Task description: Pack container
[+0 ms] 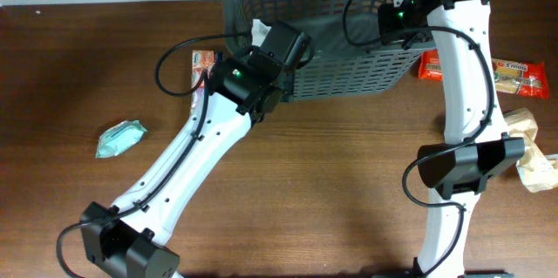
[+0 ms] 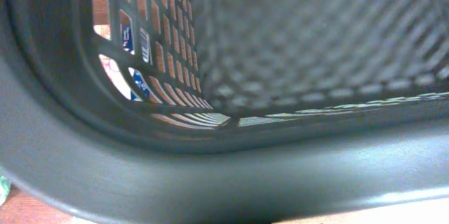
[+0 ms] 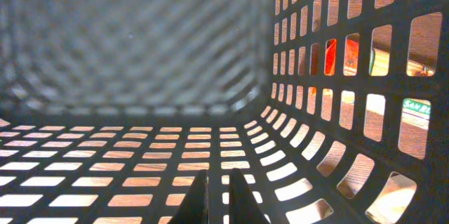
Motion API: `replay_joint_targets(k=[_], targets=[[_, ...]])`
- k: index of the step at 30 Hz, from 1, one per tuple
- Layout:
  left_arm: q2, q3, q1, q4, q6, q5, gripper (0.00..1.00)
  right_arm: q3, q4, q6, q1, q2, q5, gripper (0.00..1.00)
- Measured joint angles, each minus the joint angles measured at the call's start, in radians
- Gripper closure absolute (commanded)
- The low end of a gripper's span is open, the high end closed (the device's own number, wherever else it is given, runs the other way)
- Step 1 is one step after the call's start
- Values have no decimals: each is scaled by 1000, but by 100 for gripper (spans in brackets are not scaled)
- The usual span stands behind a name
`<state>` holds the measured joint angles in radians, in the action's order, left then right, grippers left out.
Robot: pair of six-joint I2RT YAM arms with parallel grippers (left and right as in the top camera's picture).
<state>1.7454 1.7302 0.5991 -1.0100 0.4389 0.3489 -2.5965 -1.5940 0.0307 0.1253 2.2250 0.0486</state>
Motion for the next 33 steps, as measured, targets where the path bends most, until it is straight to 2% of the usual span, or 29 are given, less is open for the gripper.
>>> replay_joint_targets(k=[20,22,23,25,26,27,28,29,30,32,33], targets=[[0,0,-8,-26,0,71,98,0,-29,22,0,0,0,96],[0,0,-8,-26,0,72,97,0,-30,21,1,0,0,96],[0,0,-8,-26,0,72,92,0,-29,22,2,0,0,96],[0,0,-8,-26,2,72,73,0,-27,22,3,0,0,80],[0,0,-8,-26,-3,72,68,0,-26,21,4,0,1,69],[0,0,-8,-25,-1,74,65,0,-24,25,5,0,0,54],[0,0,-8,-25,4,75,57,0,-20,21,7,0,2,41],[0,0,-8,-25,0,76,54,0,-17,24,8,0,1,28],[0,0,-8,-25,2,76,52,0,-14,25,10,0,0,23],[0,0,-8,-25,2,78,40,0,-5,19,10,0,0,11],[0,0,-8,-25,1,79,35,0,-2,19,10,0,-2,2]])
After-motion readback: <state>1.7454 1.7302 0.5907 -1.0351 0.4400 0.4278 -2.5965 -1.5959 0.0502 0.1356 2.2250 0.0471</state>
